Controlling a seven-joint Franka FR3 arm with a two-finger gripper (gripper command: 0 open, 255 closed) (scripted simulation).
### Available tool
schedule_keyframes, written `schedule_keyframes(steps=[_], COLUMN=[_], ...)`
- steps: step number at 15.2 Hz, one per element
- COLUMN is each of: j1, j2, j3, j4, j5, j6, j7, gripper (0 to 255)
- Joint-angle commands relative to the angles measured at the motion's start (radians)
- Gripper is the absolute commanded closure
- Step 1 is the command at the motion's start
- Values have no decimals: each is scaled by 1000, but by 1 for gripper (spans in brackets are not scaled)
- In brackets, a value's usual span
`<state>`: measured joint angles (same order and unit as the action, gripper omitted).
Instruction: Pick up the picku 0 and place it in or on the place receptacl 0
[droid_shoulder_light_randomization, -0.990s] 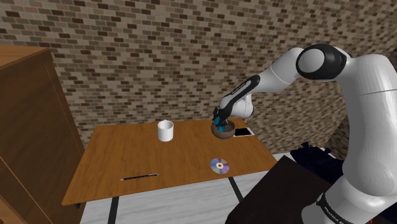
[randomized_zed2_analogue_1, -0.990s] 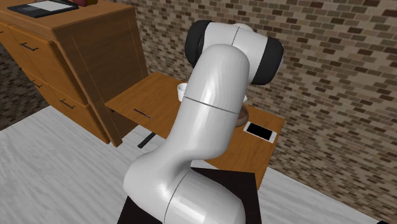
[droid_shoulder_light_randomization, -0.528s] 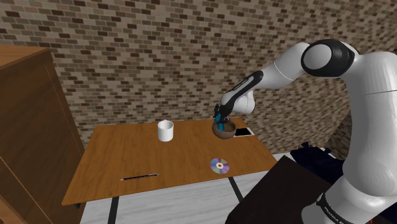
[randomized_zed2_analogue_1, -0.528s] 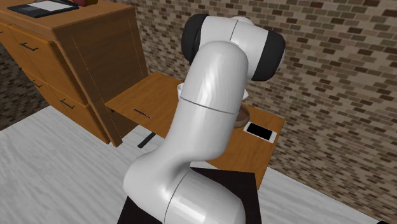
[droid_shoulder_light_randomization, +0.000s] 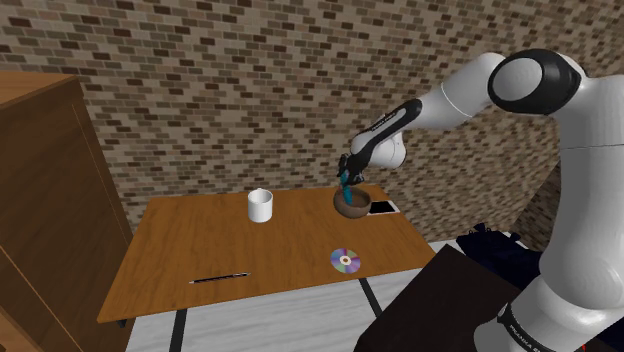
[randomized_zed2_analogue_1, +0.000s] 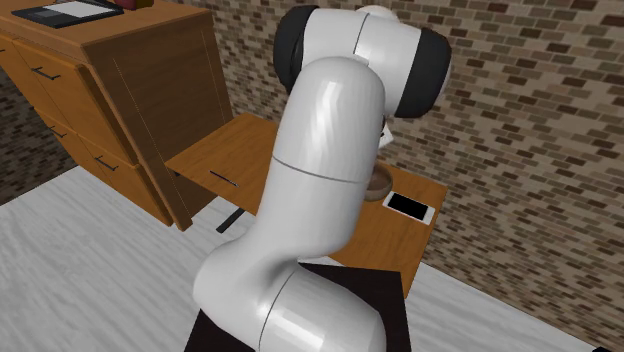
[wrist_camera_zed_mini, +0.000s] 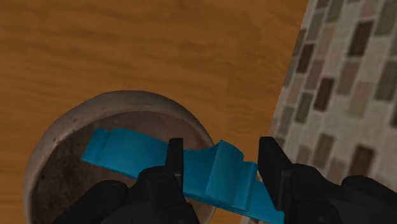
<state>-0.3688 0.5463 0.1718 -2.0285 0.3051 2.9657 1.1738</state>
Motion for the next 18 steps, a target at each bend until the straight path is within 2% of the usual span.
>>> schedule_keyframes(steps=[1,9,10,11,13,14,16,18], j1=[4,18,17,17,149,190,236,254], j2=[-24,-113,-104,-104,-33,9,101,203], j3=[-5,-26,-23,-23,-187,-241,-314,-362], j4=[-4,-12,-15,-15,109,176,320,476], j5=[-3,-17,-15,-15,-131,-169,-221,-249], j6=[-20,-99,-87,-87,-245,-328,-502,-684], j7=[7,37,33,33,233,309,433,527], gripper=[255,255,255,0,0,0,0,0])
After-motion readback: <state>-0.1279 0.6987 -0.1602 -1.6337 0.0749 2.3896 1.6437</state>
